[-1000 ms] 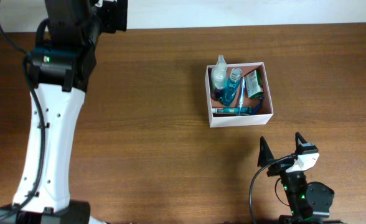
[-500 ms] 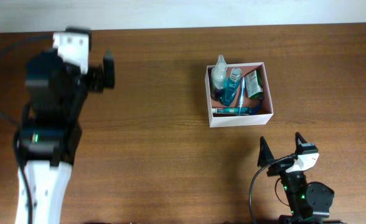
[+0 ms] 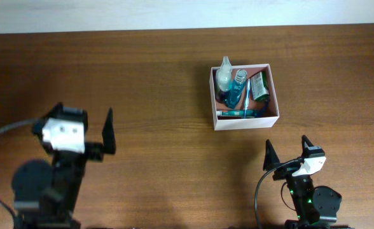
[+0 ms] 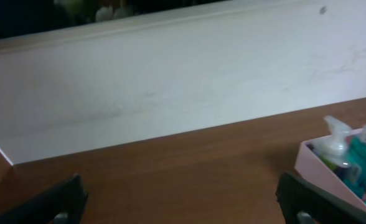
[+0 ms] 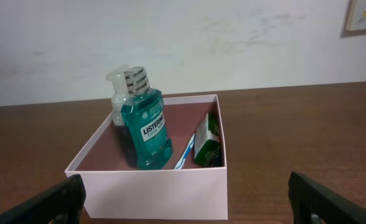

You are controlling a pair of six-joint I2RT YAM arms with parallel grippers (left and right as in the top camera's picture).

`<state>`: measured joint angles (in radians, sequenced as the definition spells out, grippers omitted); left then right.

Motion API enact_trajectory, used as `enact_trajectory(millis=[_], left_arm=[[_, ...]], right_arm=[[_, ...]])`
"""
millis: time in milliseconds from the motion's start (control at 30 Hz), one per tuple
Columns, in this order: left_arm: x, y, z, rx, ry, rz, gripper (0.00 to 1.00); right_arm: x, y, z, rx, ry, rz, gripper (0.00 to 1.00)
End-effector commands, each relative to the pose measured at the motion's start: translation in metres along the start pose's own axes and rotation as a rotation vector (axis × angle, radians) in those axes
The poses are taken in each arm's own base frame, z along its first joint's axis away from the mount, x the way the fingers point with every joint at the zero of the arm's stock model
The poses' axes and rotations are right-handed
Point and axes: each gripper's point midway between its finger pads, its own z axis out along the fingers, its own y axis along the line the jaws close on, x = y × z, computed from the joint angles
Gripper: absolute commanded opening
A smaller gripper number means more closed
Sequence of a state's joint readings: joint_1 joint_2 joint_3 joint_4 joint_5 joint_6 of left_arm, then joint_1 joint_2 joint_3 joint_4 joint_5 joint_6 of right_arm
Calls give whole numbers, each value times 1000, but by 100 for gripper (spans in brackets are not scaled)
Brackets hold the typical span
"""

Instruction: Pack container

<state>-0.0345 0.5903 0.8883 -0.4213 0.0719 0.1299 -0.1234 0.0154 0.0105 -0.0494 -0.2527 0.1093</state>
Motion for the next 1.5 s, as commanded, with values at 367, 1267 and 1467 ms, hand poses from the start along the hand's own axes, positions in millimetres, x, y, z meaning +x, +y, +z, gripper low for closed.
enact_trajectory(millis=[367, 1267, 1467], left_arm=[[10, 2, -34, -30, -224, -126, 99], [20, 0, -57, -52, -517, -114, 99], [26, -1, -60, -56, -546, -110, 99]], right_arm=[[2, 2, 0, -7, 1, 2, 99], [2, 2, 0, -7, 1, 2, 99], [2, 2, 0, -7, 1, 2, 99]])
